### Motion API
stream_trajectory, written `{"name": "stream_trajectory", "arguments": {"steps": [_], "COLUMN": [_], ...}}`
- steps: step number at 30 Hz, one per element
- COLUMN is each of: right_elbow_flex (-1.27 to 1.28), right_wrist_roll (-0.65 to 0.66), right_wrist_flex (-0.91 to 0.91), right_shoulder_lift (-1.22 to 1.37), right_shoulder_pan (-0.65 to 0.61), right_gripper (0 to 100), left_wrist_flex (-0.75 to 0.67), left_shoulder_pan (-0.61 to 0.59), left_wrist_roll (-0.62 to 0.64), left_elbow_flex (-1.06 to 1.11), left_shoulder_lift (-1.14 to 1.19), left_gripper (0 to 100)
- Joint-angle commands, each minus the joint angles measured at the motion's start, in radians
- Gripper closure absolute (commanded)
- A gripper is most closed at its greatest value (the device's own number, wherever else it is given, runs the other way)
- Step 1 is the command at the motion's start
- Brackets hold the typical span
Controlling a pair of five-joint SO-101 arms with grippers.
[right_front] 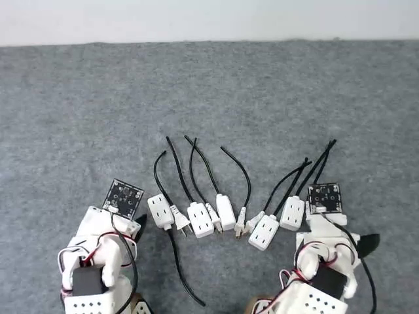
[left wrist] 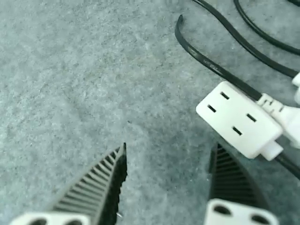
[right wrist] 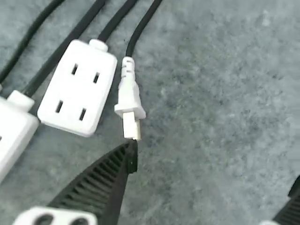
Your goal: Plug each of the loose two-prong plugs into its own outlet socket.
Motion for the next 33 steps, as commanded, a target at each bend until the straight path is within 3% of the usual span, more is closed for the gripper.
{"name": "stream_trajectory", "arguments": {"steps": [1,5,10,14,19,24,29,33], "right_elbow_flex": [0.015,0.015,0.015,0.015,0.015,0.015,0.015,0.015], "right_wrist_roll": [-0.077,-0.077,-0.077,-0.077,-0.077,-0.074,-0.074,-0.074], "right_wrist_flex": [-0.019,-0.018,-0.007,-0.007,-0.005,-0.004,-0.004,-0.004], "right_shoulder_lift": [-0.001,-0.001,-0.001,-0.001,-0.001,-0.001,-0.001,-0.001], "right_shoulder_pan": [-0.097,-0.096,-0.096,-0.096,-0.096,-0.096,-0.096,-0.096], "right_gripper": [51.1,51.1,51.1,51.1,51.1,51.1,51.1,51.1], "left_wrist_flex": [0.008,-0.041,-0.043,-0.078,-0.193,-0.209,-0.209,-0.209], "left_shoulder_pan": [0.002,0.002,0.002,0.002,0.002,0.021,0.144,0.241], "left_wrist_roll": [-0.008,-0.006,0.041,0.064,0.101,0.175,0.176,0.175], "left_elbow_flex": [-0.065,-0.087,-0.183,-0.232,-0.351,-0.579,-0.690,-0.704], "left_shoulder_lift": [-0.015,-0.012,-0.011,0.092,0.479,0.979,1.355,1.473], "left_gripper": [73,71,62,62,62,62,62,62]}}
